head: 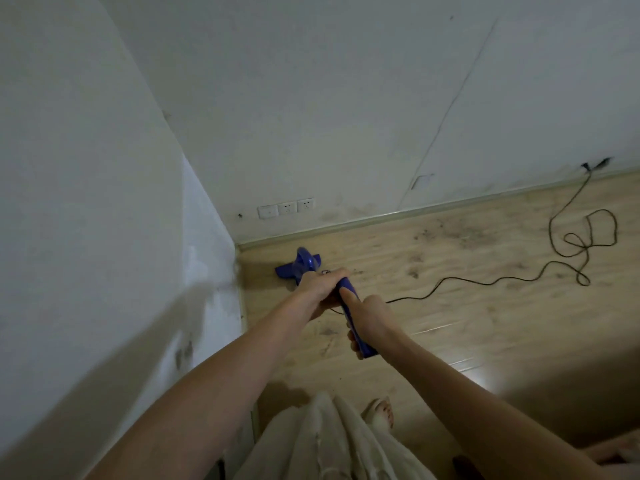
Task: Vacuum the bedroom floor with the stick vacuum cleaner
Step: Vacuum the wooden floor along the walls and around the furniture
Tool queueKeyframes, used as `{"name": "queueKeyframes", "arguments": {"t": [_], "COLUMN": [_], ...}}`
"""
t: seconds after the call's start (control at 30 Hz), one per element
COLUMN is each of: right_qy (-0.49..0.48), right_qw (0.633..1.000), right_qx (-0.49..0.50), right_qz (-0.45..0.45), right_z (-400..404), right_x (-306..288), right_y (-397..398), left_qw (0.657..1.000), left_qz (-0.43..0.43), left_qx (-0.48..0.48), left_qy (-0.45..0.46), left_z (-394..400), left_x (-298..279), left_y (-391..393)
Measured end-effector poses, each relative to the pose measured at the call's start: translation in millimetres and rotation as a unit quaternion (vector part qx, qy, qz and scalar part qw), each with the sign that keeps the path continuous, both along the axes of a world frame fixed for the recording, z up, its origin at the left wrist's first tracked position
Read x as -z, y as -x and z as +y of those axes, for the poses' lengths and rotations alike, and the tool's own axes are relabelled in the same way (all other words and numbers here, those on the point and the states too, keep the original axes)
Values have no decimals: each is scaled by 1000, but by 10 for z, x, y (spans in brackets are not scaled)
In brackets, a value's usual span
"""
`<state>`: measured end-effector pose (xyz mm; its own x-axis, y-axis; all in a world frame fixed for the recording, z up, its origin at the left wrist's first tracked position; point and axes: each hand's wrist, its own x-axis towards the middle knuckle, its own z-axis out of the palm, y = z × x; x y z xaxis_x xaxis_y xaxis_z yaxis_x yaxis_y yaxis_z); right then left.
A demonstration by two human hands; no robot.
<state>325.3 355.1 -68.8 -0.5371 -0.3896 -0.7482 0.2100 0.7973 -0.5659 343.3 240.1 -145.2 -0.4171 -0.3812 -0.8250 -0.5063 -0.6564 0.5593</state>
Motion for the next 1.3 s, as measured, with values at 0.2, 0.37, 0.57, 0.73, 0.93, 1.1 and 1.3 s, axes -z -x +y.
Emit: {"name": "queueKeyframes", "arguments": {"t": [0.2, 0.37, 0.57, 0.73, 0.93, 1.1, 1.3], "right_qy": [-14, -5, -8, -16, 39, 42, 72], "right_qw": [999, 999, 1000, 999, 998, 996, 992], "right_qx": [32, 44, 12, -28, -38, -80, -94], "right_qz": [-1, -2, 1, 9, -21, -26, -47], "right_z": [324, 318, 173, 66, 5, 129, 141], "right_x": [-21, 60, 265, 349, 348, 312, 216], "right_y": [143, 163, 319, 650, 862, 1020, 1101], "left_qw": [999, 997, 999, 1000, 1000, 999, 996], "left_qz": [-4, -5, 2, 3, -13, -20, -19], "left_qx": [46, 73, 51, 25, -1, -11, -68], "left_qy": [-6, -9, -17, -14, 2, -34, -50], "left_z": [334, 313, 182, 119, 77, 170, 226], "left_x": [21, 69, 62, 19, -85, -143, -218], "left_y": [224, 266, 364, 614, 823, 887, 878]}}
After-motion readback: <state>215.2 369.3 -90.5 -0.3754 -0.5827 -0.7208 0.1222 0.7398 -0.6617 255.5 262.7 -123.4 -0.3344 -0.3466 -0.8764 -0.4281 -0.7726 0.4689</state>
